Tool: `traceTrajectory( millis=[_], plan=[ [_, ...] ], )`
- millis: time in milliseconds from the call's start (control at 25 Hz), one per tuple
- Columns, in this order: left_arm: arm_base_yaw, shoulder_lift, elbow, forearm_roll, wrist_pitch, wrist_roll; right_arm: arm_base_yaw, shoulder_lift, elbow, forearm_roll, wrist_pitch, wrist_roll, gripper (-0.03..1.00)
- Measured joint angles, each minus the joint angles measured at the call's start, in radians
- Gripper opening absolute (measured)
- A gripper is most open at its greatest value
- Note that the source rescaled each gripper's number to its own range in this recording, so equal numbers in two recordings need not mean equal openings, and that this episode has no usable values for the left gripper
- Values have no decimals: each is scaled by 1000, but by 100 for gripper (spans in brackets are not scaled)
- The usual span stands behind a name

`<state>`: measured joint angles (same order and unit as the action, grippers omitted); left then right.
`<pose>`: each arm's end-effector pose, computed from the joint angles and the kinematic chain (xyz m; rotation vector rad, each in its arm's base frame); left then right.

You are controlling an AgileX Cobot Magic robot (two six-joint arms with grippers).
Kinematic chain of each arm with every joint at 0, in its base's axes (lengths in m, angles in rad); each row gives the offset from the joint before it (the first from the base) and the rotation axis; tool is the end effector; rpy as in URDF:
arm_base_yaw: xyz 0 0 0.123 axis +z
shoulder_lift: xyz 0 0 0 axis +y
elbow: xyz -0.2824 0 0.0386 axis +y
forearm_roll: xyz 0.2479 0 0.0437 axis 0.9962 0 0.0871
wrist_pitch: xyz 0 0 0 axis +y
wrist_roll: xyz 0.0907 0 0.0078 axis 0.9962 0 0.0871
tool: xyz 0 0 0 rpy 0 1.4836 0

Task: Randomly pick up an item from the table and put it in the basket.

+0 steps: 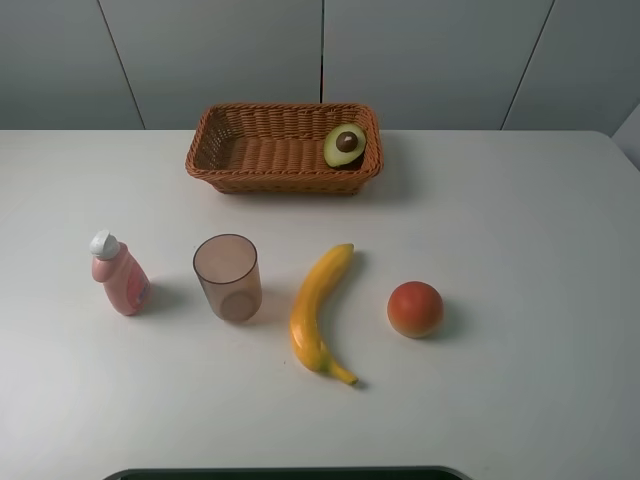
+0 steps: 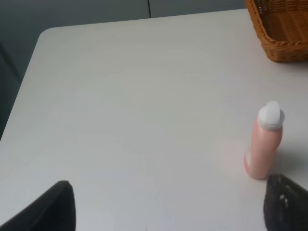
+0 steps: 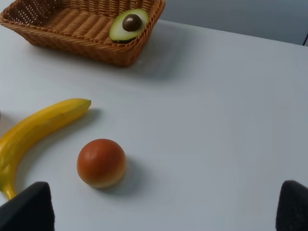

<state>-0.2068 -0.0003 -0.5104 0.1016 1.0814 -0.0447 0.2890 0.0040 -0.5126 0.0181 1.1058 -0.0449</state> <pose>-0.0054 0.0095 0.2787 0.1594 2.0440 -0.0348 -0.0077 -0.0008 0.2771 -0.3479 2.0559 0.1705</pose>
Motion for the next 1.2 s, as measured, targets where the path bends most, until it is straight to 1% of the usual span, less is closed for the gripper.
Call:
traceTrajectory(
  millis=[400,480,600,800,880,960,1200],
  plan=[
    [0,0,0,0,0,-2,0,-5,1,0,-9,17,99],
    [0,0,0,0,0,-2,-11,-5,1,-6,-9,27,99],
    [0,0,0,0,0,-2,-68,-5,1,-7,-9,36,99],
    [0,0,0,0,0,-2,-248,-5,1,-7,-9,45,99],
    [0,0,0,0,0,-2,-298,-5,1,-7,-9,45,99],
    [0,0,0,0,0,-2,-319,-5,1,-7,-9,45,99],
    [0,0,0,0,0,-2,-325,-5,1,-7,-9,45,99]
  ],
)
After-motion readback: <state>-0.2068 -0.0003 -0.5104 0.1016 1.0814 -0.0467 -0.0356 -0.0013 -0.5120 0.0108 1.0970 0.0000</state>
